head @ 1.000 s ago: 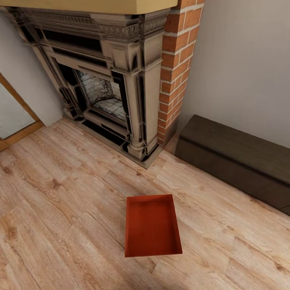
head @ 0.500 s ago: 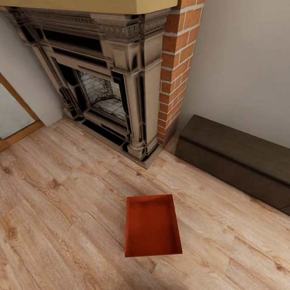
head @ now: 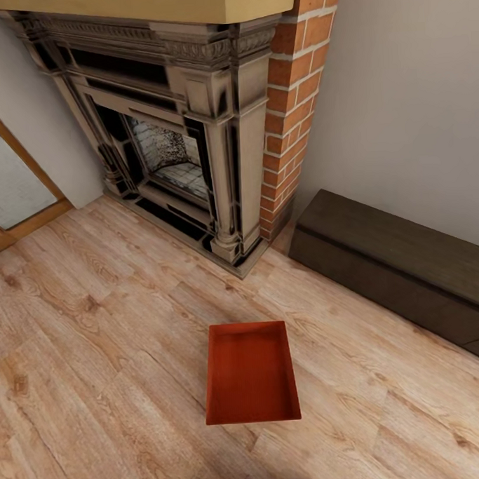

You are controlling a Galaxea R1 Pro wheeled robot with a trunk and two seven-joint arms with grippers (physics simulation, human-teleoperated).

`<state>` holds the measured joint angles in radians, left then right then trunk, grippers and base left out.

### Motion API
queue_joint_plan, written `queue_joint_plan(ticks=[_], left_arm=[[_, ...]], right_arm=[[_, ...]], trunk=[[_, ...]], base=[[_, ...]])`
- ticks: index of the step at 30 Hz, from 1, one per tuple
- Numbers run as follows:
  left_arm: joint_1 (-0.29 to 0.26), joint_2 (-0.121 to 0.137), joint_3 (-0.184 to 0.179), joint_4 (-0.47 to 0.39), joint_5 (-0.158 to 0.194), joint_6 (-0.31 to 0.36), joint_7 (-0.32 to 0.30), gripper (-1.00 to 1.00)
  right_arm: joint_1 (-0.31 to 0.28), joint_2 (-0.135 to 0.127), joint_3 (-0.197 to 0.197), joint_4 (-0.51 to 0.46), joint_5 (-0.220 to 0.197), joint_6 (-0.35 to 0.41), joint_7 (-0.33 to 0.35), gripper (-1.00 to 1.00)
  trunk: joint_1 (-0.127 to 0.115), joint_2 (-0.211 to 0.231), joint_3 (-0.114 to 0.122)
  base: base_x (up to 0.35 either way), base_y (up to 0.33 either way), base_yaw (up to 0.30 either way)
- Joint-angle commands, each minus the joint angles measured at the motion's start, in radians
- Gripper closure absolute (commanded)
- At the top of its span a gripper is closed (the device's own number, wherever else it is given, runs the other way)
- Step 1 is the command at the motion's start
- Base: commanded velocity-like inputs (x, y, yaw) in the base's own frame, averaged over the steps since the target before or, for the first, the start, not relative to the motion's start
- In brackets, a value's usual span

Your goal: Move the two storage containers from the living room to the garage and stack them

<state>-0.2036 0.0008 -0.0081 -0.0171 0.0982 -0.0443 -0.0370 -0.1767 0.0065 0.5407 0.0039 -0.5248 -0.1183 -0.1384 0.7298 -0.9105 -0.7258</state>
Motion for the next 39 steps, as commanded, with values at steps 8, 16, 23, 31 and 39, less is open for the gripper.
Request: queue_joint_plan(ticks=[8, 16, 23, 31, 39], left_arm=[[0.0, 0.015, 0.003, 0.008, 0.041, -0.042, -0.001, -1.0], [-0.005, 0.008, 0.006, -0.088, 0.043, -0.032, 0.003, -1.0], [-0.014, -0.016, 0.006, -0.527, 0.047, 0.235, 0.16, -1.0], [-0.218, -0.058, 0.004, -0.61, 0.036, 0.364, 0.197, -1.0], [-0.465, -0.145, -0.012, -0.492, -0.002, 0.397, 0.202, -1.0]], right_arm=[[0.0, -0.02, 0.009, -0.198, -0.009, 0.077, -0.018, -1.0], [-0.043, -0.022, 0.008, -0.214, -0.009, 0.12, -0.02, -1.0], [-0.181, -0.023, 0.008, -0.215, -0.008, 0.158, -0.027, -1.0], [-0.406, -0.035, 0.008, -0.214, -0.008, 0.192, -0.042, -1.0], [-0.586, -0.037, 0.007, -0.199, -0.013, 0.198, -0.15, -1.0]], trunk=[[0.0, 0.0, -0.001], [0.0, 0.0, -0.001], [0.0, 0.0, -0.001], [0.0, 0.0, -0.001], [0.0, 0.0, -0.001]], base=[[0.0, 0.0, 0.0], [0.0, 0.0, 0.0], [0.0, 0.0, 0.0], [0.0, 0.0, 0.0], [0.0, 0.0, 0.0]])
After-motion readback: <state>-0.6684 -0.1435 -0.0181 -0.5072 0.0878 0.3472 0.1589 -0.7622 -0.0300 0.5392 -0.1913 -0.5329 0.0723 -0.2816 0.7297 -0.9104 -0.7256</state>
